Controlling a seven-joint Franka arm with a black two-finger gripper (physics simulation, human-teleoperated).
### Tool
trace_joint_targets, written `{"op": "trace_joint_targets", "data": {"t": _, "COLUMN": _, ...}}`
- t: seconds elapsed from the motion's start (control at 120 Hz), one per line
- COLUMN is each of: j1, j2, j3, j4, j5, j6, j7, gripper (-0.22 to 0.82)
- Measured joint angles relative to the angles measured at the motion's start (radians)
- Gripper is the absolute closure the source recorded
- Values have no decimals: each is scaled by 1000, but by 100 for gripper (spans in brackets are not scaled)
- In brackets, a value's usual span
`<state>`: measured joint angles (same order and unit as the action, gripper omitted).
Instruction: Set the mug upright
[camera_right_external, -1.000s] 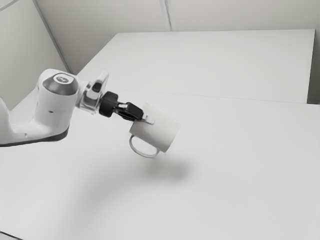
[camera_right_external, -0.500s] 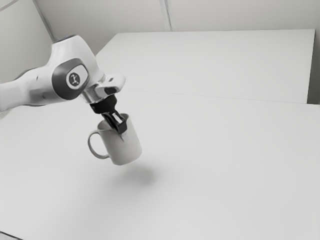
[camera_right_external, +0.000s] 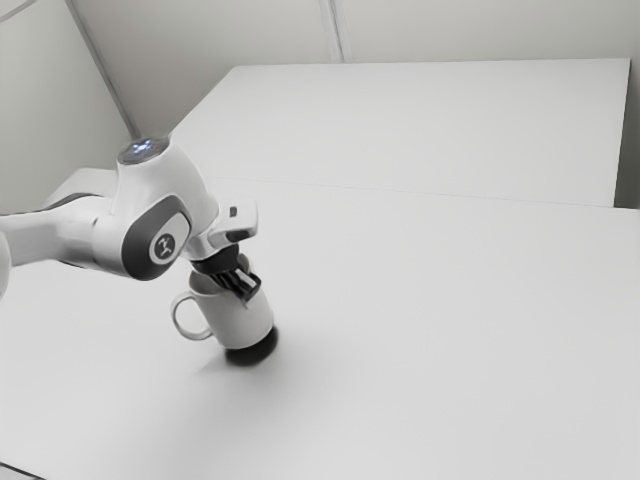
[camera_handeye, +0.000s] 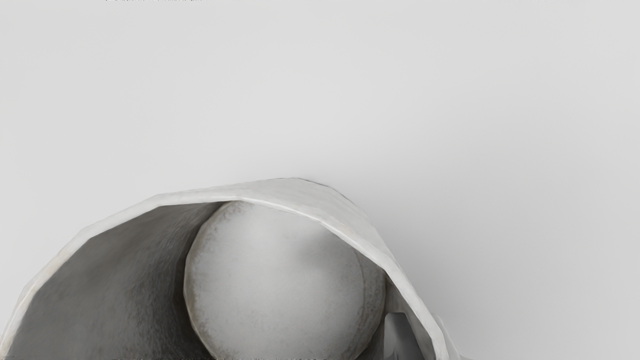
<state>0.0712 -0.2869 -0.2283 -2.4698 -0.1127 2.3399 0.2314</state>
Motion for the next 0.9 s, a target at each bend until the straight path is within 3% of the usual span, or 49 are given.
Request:
{"op": "trace_joint_targets", "data": {"t": 0.275, "j1": -1, "j2": -2, "j3": 1, "j4": -67, "j5": 4, "j6": 134, "j7": -76, "gripper": 79}}
{"op": "trace_joint_targets", "data": {"t": 0.733, "j1": 3, "j2": 70, "j3": 1, "j4": -79, "j5": 4, "j6": 171, "j7": -146, "gripper": 78}}
{"op": "trace_joint_targets", "data": {"t": 0.792, "j1": 2, "j2": 74, "j3": 1, "j4": -79, "j5": 2, "j6": 170, "j7": -150, "gripper": 72}}
{"op": "trace_joint_targets", "data": {"t": 0.9, "j1": 0, "j2": 72, "j3": 1, "j4": -80, "j5": -1, "j6": 167, "j7": -156, "gripper": 47}}
